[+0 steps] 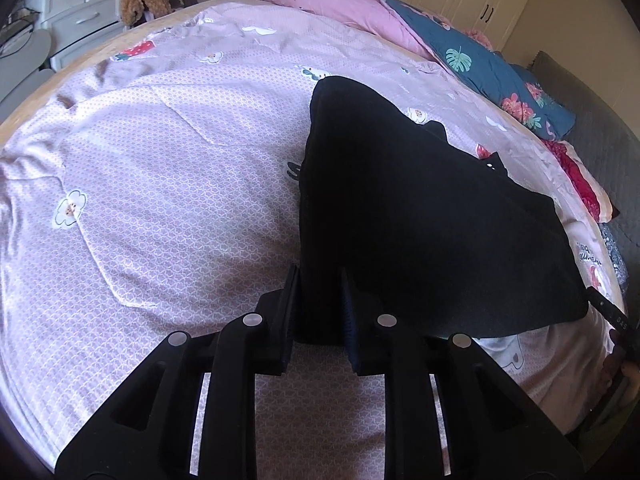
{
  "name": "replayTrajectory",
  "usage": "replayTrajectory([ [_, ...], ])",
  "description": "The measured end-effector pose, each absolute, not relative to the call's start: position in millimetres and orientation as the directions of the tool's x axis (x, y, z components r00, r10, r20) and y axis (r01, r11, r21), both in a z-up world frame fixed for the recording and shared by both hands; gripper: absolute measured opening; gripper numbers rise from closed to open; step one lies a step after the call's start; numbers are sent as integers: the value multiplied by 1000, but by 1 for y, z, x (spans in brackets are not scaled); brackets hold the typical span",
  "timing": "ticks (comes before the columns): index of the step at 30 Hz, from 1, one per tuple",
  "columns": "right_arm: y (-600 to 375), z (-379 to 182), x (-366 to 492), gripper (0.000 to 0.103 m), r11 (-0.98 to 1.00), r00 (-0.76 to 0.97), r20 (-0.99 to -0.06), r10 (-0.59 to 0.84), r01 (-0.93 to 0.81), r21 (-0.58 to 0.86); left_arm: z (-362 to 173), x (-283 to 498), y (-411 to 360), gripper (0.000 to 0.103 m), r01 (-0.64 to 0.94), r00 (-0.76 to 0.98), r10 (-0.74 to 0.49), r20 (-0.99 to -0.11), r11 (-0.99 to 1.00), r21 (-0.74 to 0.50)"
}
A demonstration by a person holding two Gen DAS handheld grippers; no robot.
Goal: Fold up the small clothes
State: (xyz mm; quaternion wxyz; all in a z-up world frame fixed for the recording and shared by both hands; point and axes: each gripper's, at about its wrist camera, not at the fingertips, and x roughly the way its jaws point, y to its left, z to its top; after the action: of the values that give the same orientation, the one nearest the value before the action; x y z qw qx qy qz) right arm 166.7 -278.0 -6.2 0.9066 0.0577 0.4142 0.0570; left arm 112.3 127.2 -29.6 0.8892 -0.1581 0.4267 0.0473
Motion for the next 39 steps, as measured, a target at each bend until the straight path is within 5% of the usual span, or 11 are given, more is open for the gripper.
replayTrajectory([
  [7,-274,-6,159,95,987,645,-748,155,-65,149,-27,104,125,32,-228,636,-43,-770,943,-241],
  [23,-231,16,131,99,981,692,-702,170,-190,50,-14,79,133,93,-272,661,6,-750,934,-232],
  [39,-105,44,101,99,895,678,-660,324,-445,-19,-4,63,173,94,-377,671,98,-735,899,-224],
])
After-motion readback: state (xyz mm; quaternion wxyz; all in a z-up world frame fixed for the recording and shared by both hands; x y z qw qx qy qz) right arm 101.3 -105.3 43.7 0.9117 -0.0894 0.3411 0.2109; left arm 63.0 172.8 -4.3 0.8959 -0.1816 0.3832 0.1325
